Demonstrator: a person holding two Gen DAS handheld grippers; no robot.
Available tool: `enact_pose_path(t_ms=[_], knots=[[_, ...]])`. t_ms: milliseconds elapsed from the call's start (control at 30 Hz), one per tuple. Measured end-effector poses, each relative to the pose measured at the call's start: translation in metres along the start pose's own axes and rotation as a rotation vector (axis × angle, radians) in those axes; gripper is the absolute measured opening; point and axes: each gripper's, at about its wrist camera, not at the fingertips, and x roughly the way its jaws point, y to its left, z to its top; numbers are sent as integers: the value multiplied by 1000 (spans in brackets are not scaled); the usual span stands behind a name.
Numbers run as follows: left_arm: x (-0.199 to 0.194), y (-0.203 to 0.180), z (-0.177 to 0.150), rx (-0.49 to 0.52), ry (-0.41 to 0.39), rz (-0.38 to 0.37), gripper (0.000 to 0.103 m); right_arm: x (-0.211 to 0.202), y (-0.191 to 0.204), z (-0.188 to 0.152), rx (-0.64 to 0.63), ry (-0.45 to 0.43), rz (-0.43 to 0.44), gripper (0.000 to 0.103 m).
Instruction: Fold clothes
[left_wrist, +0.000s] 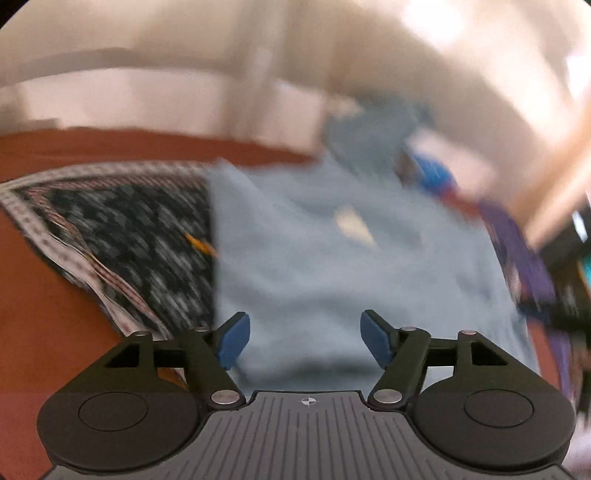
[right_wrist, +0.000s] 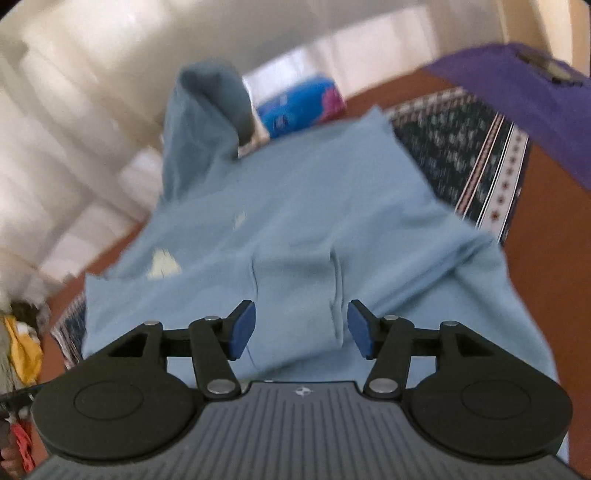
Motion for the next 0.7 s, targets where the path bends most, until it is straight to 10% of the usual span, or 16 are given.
enact_pose_path(t_ms=[533, 567, 600, 633, 700], knots=[[143, 48, 81, -142, 45, 111, 76, 67, 15, 27, -137, 103, -17, 68], [147, 48, 83, -139, 50, 107, 66, 70, 16, 27, -144, 110, -17, 68], [150, 48, 84, -141, 55, 103, 27, 72, 16, 27, -149, 114, -19, 67], [153, 48, 85, -147, 61, 99, 19, 75, 17, 28, -153, 121, -22, 63], [155, 47, 87, -155, 64, 93, 13, 77, 15, 30, -155, 142, -19, 18]])
